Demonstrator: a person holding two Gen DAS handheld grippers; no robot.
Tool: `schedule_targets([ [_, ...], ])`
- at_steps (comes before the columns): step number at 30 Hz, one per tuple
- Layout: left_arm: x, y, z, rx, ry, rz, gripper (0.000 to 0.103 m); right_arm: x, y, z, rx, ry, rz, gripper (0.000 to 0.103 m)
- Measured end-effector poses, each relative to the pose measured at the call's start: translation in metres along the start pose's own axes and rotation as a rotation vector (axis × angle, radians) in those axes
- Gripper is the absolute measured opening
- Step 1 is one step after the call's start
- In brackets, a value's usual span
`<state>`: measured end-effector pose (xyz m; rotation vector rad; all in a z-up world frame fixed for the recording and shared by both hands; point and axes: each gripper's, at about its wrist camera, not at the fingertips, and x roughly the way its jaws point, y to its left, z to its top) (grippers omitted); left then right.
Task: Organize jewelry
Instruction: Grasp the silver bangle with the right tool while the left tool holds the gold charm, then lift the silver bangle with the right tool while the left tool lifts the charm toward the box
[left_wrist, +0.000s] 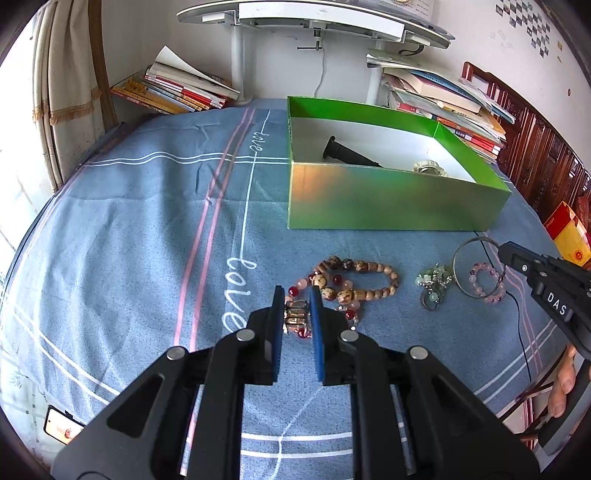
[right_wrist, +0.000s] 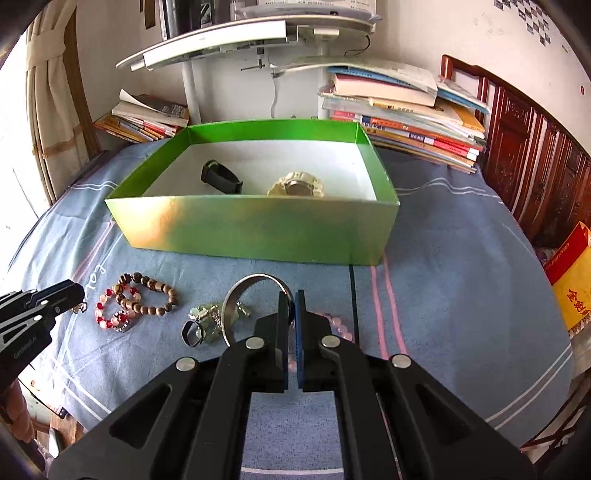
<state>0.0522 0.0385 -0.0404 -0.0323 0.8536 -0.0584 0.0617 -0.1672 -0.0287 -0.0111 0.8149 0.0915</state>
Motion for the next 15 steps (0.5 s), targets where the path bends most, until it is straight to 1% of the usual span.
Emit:
schedule_targets([
  [5, -0.0015, -0.0008, 0.0006, 0.001, -0.003, 0.002, 0.014, -0.0100, -0.0027, 0.0044, 0.005, -0.030, -0.008, 0.004],
  [12, -0.0015, -0.0045, 0.0008, 0.012, -0.002, 0.000, 0.014, -0.0094, -0.0006, 0.0043, -0.003, -0.029, 0.001, 0.002],
  [15, -0.0002, -0.0043, 0.0005, 0.011, 0.001, -0.001, 0.014, -0.0048, -0.0008, 0.0034, -0.012, -0.013, -0.002, 0.002],
])
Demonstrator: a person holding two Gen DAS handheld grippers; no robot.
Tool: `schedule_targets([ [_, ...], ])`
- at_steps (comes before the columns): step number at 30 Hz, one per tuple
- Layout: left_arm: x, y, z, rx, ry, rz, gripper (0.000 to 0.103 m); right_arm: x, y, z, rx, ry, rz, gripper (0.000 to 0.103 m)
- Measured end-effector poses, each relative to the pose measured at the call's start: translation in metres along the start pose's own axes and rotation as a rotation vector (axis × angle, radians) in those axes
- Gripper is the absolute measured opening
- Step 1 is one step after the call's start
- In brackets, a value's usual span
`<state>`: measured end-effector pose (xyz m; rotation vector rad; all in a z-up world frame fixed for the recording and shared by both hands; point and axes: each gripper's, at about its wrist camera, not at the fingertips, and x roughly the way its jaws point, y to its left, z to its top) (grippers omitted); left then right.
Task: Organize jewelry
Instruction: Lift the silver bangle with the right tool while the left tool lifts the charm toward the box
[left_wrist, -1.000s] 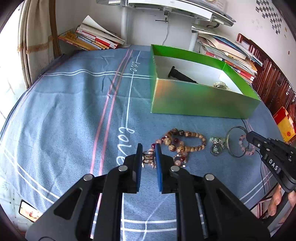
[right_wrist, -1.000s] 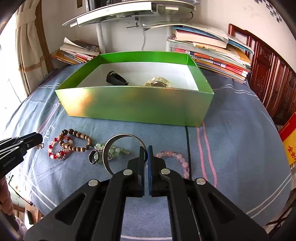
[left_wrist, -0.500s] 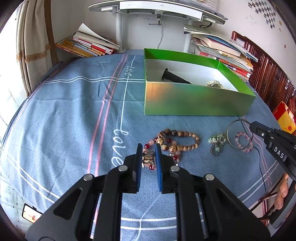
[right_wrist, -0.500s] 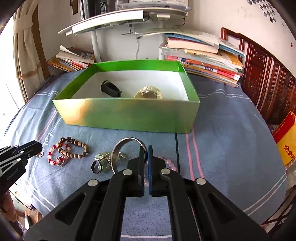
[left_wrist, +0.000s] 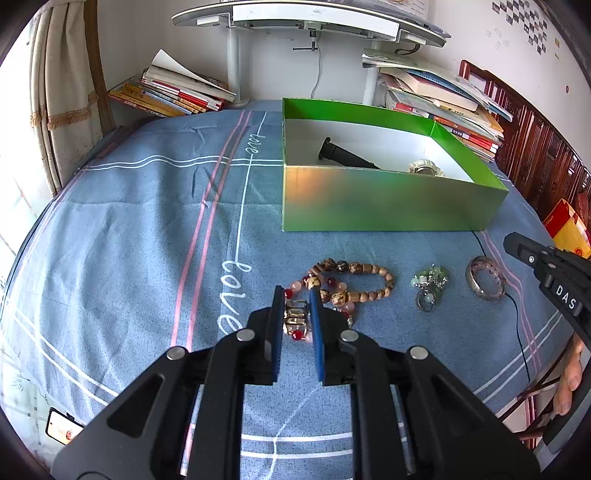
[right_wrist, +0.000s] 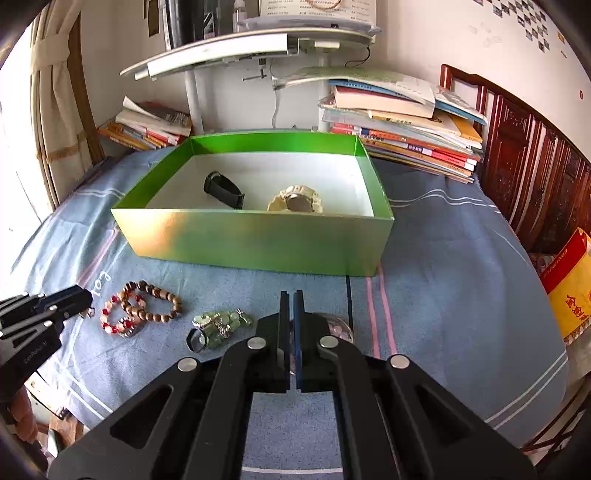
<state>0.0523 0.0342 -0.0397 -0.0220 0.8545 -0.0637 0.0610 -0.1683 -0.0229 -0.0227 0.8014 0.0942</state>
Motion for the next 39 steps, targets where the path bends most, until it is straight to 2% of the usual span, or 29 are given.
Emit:
schedule_targets([
  [2, 0.002, 0.001, 0.000, -0.003, 0.005, 0.002, 0.014, 0.004, -0.003, -0.002, 0.007, 0.021, 0.000, 0.002],
  [4, 0.004, 0.001, 0.001, -0.005, 0.008, 0.002, 0.014, 0.007, -0.003, -0.006, -0.001, 0.046, 0.011, 0.007],
  [6, 0.004, 0.001, 0.001, -0.006, 0.010, 0.000, 0.014, 0.009, 0.000, -0.011, -0.020, 0.066, 0.043, 0.035],
  [8, 0.004, 0.001, 0.000, -0.005, 0.011, -0.003, 0.014, 0.011, 0.009, -0.016, -0.050, 0.070, 0.067, 0.041],
  [14, 0.004, -0.001, 0.000, 0.001, 0.009, -0.005, 0.014, 0.032, 0.020, -0.024, -0.097, 0.129, 0.030, 0.038],
  [15, 0.004, -0.001, 0.000, 0.000, 0.010, -0.005, 0.014, 0.035, 0.020, -0.026, -0.096, 0.138, 0.028, 0.030],
  [16, 0.004, -0.001, -0.001, 0.000, 0.012, -0.006, 0.014, 0.039, 0.019, -0.028, -0.097, 0.150, 0.022, 0.028],
  [18, 0.005, 0.000, -0.001, -0.001, 0.015, -0.005, 0.014, 0.040, 0.017, -0.029, -0.094, 0.150, 0.021, 0.015],
  [20, 0.006, -0.001, -0.001, -0.002, 0.019, -0.005, 0.014, 0.040, 0.014, -0.029, -0.082, 0.152, 0.033, 0.012],
  [27, 0.007, -0.002, -0.001, 0.002, 0.022, -0.006, 0.014, 0.029, 0.004, -0.024, -0.046, 0.111, 0.058, 0.011],
  [29, 0.007, -0.002, -0.002, 0.001, 0.022, -0.006, 0.014, 0.030, 0.000, -0.023, -0.040, 0.115, 0.036, 0.014],
  [34, 0.009, -0.002, -0.003, 0.000, 0.024, -0.003, 0.014, 0.030, -0.022, -0.021, 0.035, 0.109, -0.001, 0.015],
  [39, 0.009, -0.003, -0.003, -0.001, 0.023, -0.003, 0.014, 0.032, -0.038, -0.021, 0.049, 0.115, -0.071, 0.014],
])
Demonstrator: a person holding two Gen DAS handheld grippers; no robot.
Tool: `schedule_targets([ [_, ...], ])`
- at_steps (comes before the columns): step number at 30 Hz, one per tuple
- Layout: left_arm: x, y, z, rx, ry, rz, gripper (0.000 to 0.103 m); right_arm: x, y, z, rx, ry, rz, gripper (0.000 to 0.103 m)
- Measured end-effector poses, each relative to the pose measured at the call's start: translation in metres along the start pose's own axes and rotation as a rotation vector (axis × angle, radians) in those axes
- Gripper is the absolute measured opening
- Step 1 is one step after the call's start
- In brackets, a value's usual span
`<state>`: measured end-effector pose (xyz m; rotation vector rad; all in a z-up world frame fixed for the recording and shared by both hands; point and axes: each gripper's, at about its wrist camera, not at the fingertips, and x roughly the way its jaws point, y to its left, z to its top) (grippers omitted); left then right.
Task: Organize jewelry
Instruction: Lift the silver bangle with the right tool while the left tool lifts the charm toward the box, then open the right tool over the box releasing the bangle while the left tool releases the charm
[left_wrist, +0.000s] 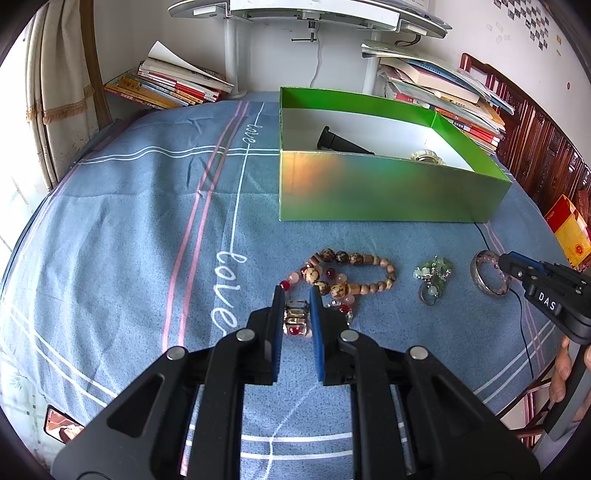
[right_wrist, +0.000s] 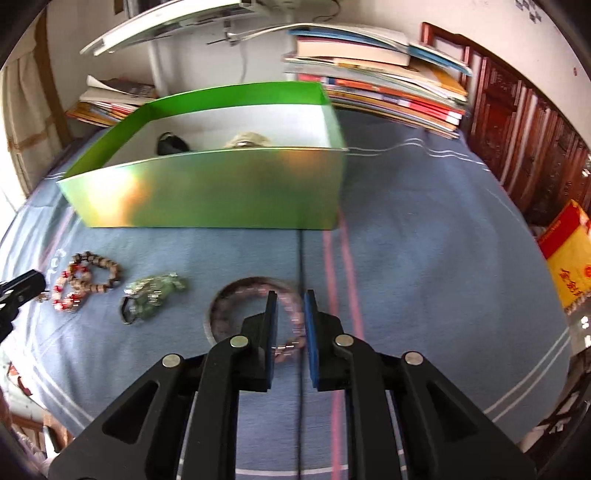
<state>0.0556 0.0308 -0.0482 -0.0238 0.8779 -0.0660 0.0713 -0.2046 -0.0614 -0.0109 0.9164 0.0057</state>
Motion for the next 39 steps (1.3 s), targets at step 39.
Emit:
schedule_targets([
  [39, -0.041, -0.009, 0.071, 0.027, -0.178, -0.031, 0.014, -0.058, 0.024, 0.072, -0.040, -0.233, 0.133, 0.004],
])
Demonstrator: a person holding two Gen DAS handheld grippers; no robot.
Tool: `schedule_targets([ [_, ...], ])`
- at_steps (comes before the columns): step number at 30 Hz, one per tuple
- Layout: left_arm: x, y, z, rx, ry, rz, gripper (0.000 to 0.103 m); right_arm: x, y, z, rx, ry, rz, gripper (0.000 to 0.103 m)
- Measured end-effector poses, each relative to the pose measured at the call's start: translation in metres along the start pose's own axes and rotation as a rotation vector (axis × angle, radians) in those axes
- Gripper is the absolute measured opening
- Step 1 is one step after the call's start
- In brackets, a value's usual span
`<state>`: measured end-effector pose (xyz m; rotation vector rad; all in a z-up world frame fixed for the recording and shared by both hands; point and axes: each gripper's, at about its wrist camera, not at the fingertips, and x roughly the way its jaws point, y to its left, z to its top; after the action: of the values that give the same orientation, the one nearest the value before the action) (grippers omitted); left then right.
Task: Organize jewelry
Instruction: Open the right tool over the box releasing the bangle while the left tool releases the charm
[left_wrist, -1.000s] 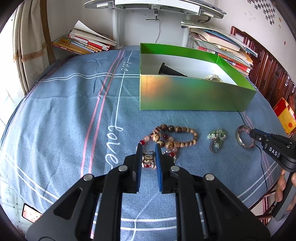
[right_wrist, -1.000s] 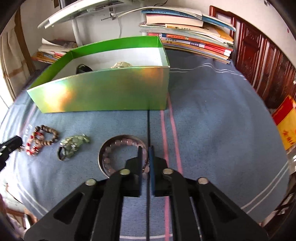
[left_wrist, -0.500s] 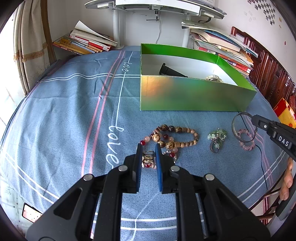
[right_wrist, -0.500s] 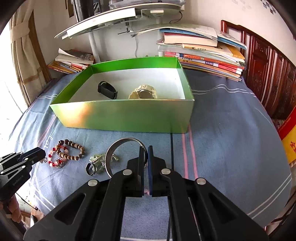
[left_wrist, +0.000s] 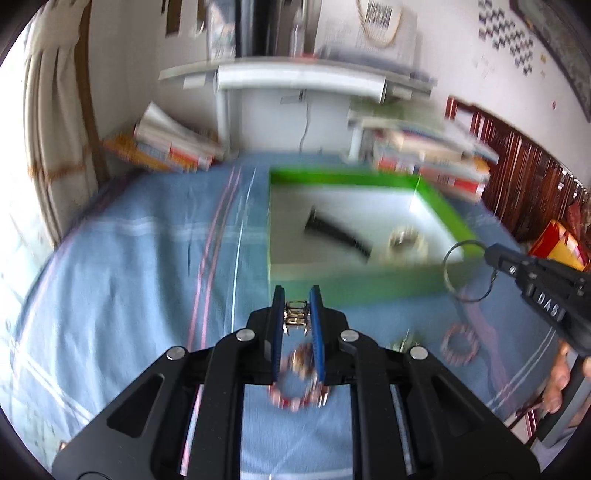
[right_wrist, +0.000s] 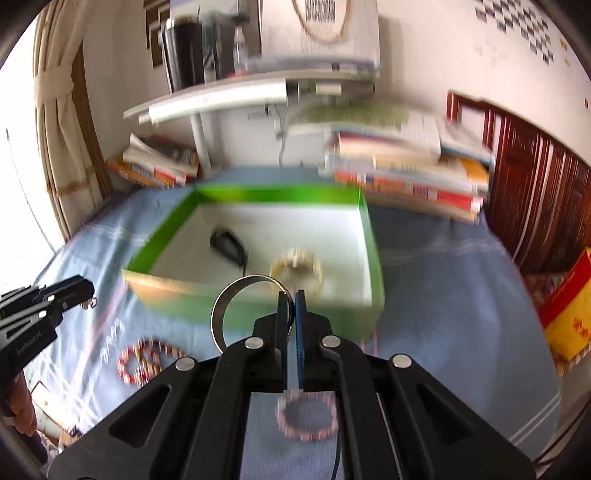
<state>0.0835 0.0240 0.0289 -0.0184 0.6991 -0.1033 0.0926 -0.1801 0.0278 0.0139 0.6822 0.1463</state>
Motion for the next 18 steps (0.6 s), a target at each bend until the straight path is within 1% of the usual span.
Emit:
schedule_targets([
  [2, 0.005, -0.004, 0.030, 0.014, -0.029, -0.037, 0.014, 0.005, -0.003, 0.020, 0.003, -0.022, -0.007, 0.004],
  [4, 0.017, -0.009, 0.053, 0.033, -0.038, -0.066, 0.014, 0.014, -0.005, 0.034, 0.007, -0.028, -0.015, 0.004],
  [6, 0.040, -0.015, 0.074, 0.055, -0.031, -0.057, 0.014, 0.034, -0.007, 0.046, 0.006, -0.013, -0.032, 0.004],
  [7, 0.053, -0.017, 0.080, 0.067, -0.018, -0.051, 0.014, 0.044, -0.009, 0.050, 0.007, 0.003, -0.038, 0.004],
  [9, 0.085, -0.019, 0.086, 0.074, 0.038, -0.041, 0.014, 0.071, -0.011, 0.052, 0.015, 0.049, -0.050, 0.004],
  [11, 0.111, -0.019, 0.082, 0.068, 0.097, -0.042, 0.014, 0.095, -0.013, 0.049, 0.025, 0.099, -0.051, 0.004],
  [13, 0.129, -0.019, 0.076, 0.058, 0.141, -0.047, 0.015, 0.111, -0.012, 0.044, 0.020, 0.135, -0.055, 0.005],
  [15, 0.135, -0.019, 0.073, 0.047, 0.161, -0.050, 0.029, 0.118, -0.010, 0.040, 0.014, 0.150, -0.079, 0.008],
  [16, 0.134, -0.019, 0.071, 0.042, 0.161, -0.050, 0.047, 0.114, -0.011, 0.039, 0.017, 0.138, -0.075, 0.012],
  [17, 0.129, -0.018, 0.070, 0.038, 0.146, -0.045, 0.052, 0.109, -0.011, 0.039, 0.022, 0.128, -0.066, 0.024],
  [18, 0.120, -0.018, 0.069, 0.044, 0.126, -0.036, 0.052, 0.101, -0.012, 0.038, 0.026, 0.114, -0.060, 0.034],
])
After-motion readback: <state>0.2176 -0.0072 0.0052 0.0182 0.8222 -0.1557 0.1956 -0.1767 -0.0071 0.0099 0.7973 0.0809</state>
